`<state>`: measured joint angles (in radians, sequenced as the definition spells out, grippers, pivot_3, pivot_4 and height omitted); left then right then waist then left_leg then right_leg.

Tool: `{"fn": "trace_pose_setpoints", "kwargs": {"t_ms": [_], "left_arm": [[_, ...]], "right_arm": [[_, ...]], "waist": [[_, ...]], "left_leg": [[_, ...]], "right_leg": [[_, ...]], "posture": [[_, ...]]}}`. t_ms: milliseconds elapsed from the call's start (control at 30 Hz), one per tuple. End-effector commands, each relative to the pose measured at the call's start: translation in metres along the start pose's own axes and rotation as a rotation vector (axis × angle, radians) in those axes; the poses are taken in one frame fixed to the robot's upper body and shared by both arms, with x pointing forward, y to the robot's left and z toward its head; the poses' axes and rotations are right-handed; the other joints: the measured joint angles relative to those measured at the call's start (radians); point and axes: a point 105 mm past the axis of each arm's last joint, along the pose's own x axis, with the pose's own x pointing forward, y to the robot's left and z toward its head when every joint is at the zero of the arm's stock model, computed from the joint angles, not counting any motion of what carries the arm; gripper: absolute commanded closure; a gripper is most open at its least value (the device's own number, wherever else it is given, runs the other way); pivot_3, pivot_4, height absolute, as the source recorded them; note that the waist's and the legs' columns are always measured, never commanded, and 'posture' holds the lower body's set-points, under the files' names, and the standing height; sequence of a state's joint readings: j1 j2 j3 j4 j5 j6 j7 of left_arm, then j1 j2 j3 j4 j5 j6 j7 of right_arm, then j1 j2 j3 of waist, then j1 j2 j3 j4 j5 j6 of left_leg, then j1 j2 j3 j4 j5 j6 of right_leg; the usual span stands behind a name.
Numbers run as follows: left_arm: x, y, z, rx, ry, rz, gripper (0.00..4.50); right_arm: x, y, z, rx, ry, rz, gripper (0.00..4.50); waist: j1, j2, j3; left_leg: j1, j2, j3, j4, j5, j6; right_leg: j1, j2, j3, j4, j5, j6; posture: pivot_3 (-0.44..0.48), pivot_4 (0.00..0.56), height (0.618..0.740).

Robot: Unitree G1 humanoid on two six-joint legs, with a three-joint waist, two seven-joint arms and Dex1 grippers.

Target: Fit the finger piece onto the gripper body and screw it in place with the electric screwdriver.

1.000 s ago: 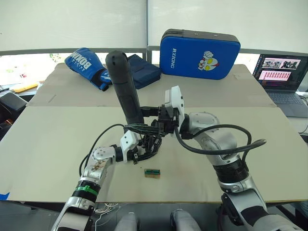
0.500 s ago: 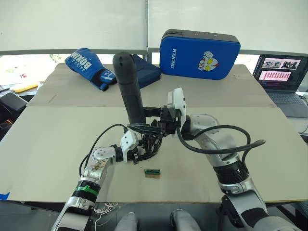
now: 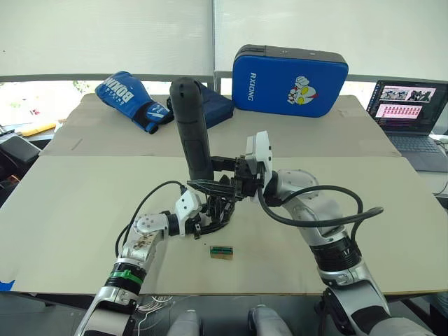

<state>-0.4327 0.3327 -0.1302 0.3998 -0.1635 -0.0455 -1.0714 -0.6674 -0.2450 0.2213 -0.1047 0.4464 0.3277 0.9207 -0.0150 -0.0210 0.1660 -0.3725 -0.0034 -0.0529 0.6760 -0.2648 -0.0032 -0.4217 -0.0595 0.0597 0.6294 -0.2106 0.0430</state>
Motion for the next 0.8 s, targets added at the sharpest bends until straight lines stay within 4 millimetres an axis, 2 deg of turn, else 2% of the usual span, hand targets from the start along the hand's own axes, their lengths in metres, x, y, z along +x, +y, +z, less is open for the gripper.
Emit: {"fn": "trace_pose_setpoints", "kwargs": {"t_ms": [33,267,500,700,800], "left_arm": [[0.002,-0.008,-0.006,-0.024,0.014,-0.034,2.19],[0.003,-0.008,-0.006,-0.025,0.012,-0.031,2.19],[0.003,-0.008,-0.007,-0.027,0.012,-0.029,2.19],[0.003,-0.008,-0.007,-0.028,0.01,-0.027,2.19],[0.003,-0.007,-0.007,-0.027,0.01,-0.022,2.19]], "right_arm": [[-0.005,0.0,-0.03,0.062,0.104,-0.031,2.56],[-0.009,0.002,-0.04,0.085,0.134,-0.038,2.56],[-0.01,0.0,-0.037,0.073,0.124,-0.042,2.56],[-0.009,0.0,-0.026,0.041,0.106,-0.026,2.56],[-0.005,-0.001,-0.003,0.007,0.037,-0.007,2.56]], "waist": [[0.0,0.0,-0.001],[0.0,0.0,-0.004],[0.0,0.0,-0.004],[0.0,0.0,-0.004],[0.0,0.0,-0.004]], "left_leg": [[0.0,0.0,0.0,0.0,0.0,0.0],[0.001,0.0,0.0,0.0,0.0,0.0],[0.002,0.0,0.0,-0.001,0.0,0.0],[0.001,0.0,0.0,-0.001,0.0,0.0],[0.001,0.0,0.0,-0.001,0.0,0.0]], "right_leg": [[0.0,0.0,0.0,0.0,0.0,0.0],[0.001,0.0,0.0,0.0,0.0,0.0],[0.001,0.0,0.0,0.0,0.0,0.0],[0.001,0.0,0.0,0.0,0.0,0.0],[0.001,0.0,0.0,0.0,0.0,0.0]], "posture": [[0.0,0.15,0.74],[0.0,0.15,0.74],[0.0,0.15,0.74],[0.0,0.15,0.74],[0.0,0.15,0.74]]}}
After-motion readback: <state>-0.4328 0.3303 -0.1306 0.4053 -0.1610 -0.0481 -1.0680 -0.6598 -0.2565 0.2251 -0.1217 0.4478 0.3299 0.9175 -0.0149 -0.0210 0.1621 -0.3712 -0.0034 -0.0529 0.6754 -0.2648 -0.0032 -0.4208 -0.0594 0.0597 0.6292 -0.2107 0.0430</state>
